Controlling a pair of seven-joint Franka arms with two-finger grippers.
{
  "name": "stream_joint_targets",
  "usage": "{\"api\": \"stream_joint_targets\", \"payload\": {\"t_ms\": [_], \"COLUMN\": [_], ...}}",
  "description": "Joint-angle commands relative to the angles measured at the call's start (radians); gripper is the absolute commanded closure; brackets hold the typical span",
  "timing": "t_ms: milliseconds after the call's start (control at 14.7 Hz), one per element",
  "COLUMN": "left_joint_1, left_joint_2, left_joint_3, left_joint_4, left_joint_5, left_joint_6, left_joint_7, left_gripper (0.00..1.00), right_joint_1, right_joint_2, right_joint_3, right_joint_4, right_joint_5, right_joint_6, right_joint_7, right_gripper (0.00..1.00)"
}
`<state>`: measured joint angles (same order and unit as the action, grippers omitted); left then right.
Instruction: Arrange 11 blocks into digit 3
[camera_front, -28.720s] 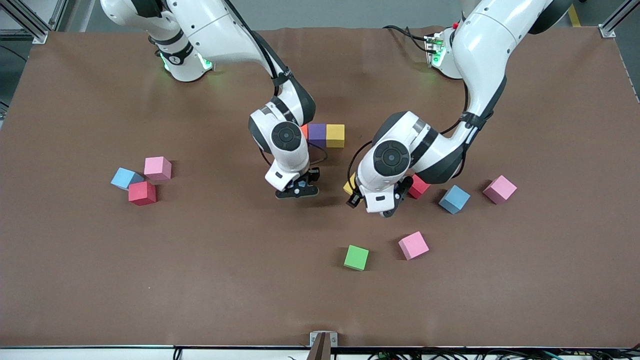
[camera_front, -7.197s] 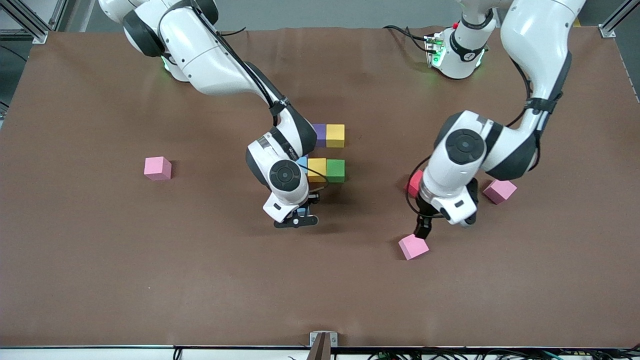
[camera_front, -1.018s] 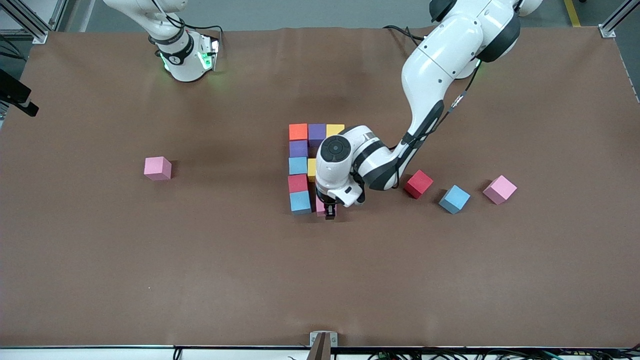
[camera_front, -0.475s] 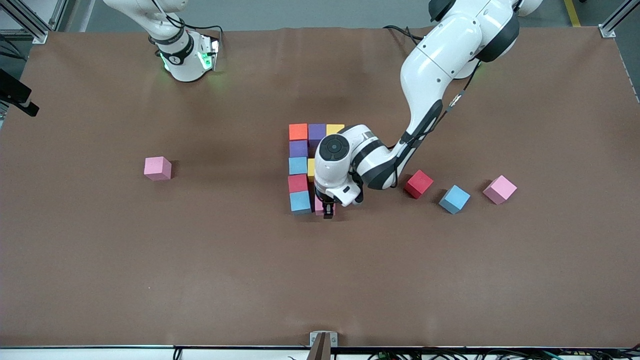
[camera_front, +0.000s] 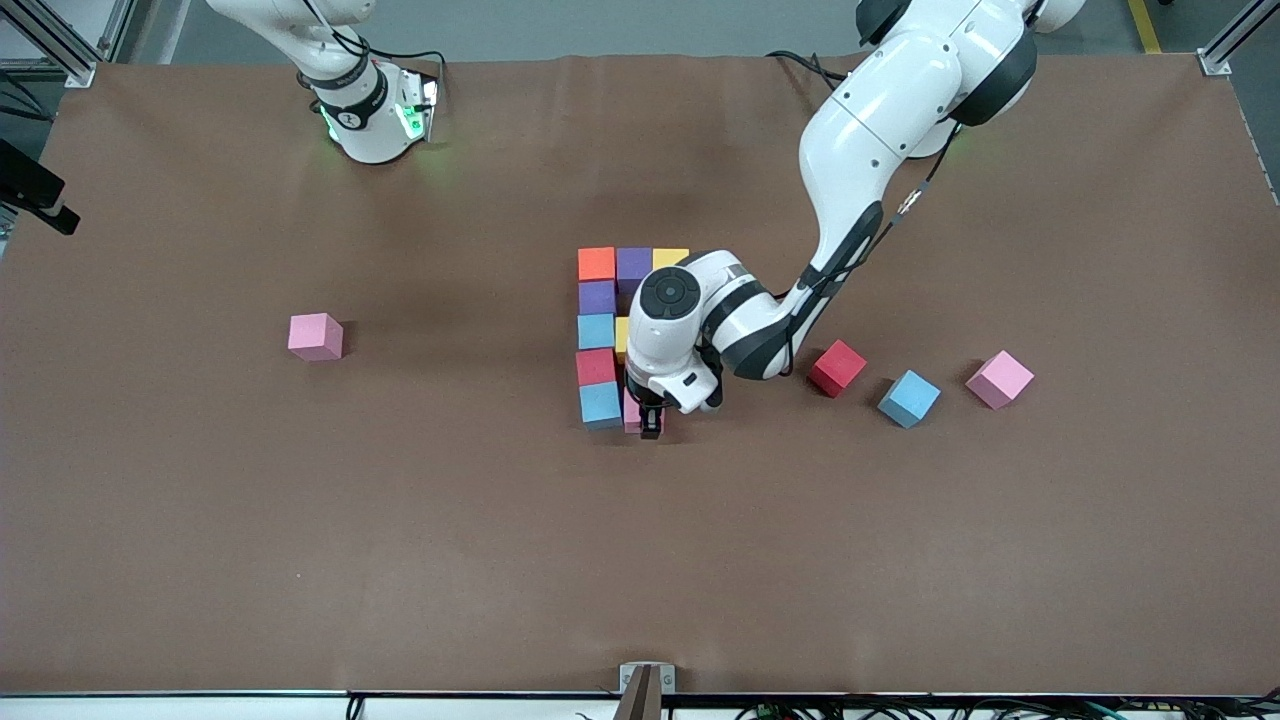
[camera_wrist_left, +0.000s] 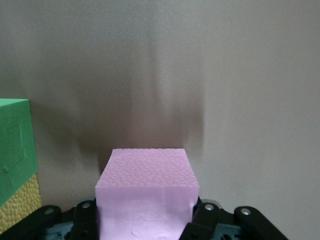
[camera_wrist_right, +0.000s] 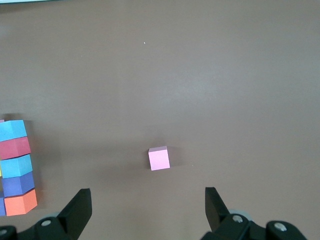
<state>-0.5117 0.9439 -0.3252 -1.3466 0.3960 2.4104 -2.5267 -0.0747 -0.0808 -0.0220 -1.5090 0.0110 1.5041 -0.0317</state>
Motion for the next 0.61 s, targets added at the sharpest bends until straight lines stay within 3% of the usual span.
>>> {"api": "stream_joint_targets", "payload": {"t_ms": [0,543], "left_joint_1": [-0.01,-0.025], "left_joint_2": [0.039,0.058], "left_joint_3": [0.005,0.006], "left_joint_4": [0.032,0.047], "left_joint_5": [0.0,0.0], "left_joint_6": [0.033,0.038], "left_joint_7": [0.002,-0.027], "left_gripper": [0.95,0.95], "right_joint_1": [0.007,0.007], "right_joint_2": [0.007,0.082], "right_joint_3": [-0.003,-0.003], "right_joint_4": [0.02,0.118], "right_joint_5": [-0.002,-0.005], "right_joint_6": [-0.01,-0.114], "right_joint_7": [-0.005,-0.007], "right_gripper": [0.0,0.0]}}
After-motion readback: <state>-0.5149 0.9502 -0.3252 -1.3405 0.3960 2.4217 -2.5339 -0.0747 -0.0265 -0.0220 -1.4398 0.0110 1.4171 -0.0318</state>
